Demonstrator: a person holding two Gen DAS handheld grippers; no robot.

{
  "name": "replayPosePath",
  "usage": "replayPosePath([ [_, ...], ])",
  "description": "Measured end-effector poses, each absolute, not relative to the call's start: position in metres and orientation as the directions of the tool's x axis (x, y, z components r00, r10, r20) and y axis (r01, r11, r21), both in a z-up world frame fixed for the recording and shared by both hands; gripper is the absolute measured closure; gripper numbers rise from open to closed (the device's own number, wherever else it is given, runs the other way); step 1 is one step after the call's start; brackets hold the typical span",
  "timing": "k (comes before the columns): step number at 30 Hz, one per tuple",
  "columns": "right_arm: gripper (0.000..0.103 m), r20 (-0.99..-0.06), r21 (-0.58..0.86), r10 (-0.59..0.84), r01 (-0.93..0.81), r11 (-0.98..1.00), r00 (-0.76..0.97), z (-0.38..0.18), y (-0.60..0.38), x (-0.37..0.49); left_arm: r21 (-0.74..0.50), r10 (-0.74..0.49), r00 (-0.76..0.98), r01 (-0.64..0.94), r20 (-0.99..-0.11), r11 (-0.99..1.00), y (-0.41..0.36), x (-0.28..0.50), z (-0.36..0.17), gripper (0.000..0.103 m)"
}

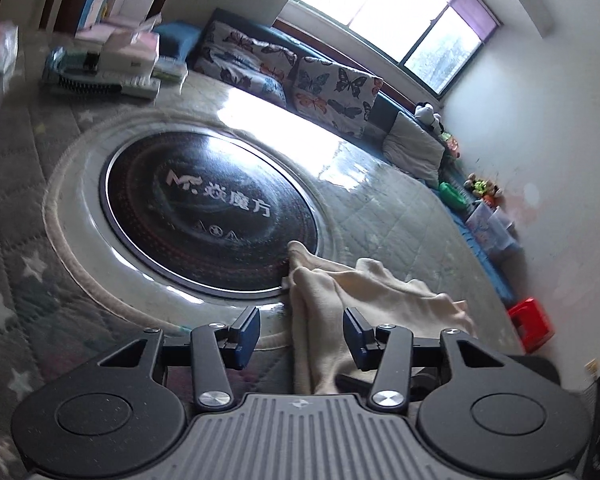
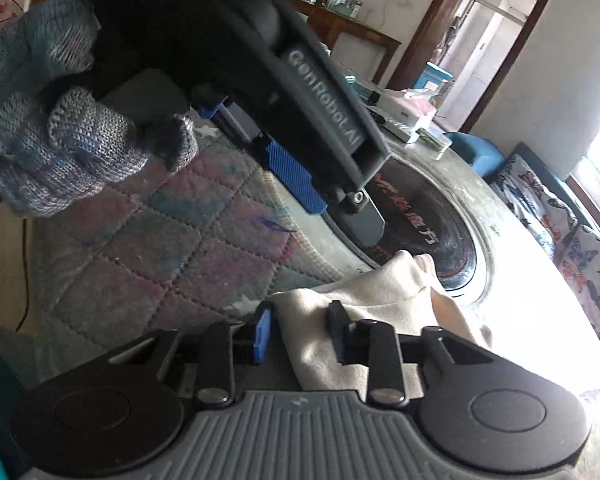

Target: Fold clothes

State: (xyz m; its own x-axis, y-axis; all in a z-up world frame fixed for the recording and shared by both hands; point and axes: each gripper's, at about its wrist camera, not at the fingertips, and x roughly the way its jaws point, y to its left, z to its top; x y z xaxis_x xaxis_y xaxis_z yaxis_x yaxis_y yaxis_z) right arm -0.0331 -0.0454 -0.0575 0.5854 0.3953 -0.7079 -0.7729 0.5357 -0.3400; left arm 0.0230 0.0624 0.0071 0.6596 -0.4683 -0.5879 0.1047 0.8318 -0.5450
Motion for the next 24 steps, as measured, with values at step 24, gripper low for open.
replayPosePath([
  [24,0.092,-0.610,-0.124,0.506,-0.704,0.699,0.610,-0.014,-0.099,-0.013,-0.817,-0.619,0.648,-0.008,-0.444,0.577,0.072,0.035,-0.010,0.041],
])
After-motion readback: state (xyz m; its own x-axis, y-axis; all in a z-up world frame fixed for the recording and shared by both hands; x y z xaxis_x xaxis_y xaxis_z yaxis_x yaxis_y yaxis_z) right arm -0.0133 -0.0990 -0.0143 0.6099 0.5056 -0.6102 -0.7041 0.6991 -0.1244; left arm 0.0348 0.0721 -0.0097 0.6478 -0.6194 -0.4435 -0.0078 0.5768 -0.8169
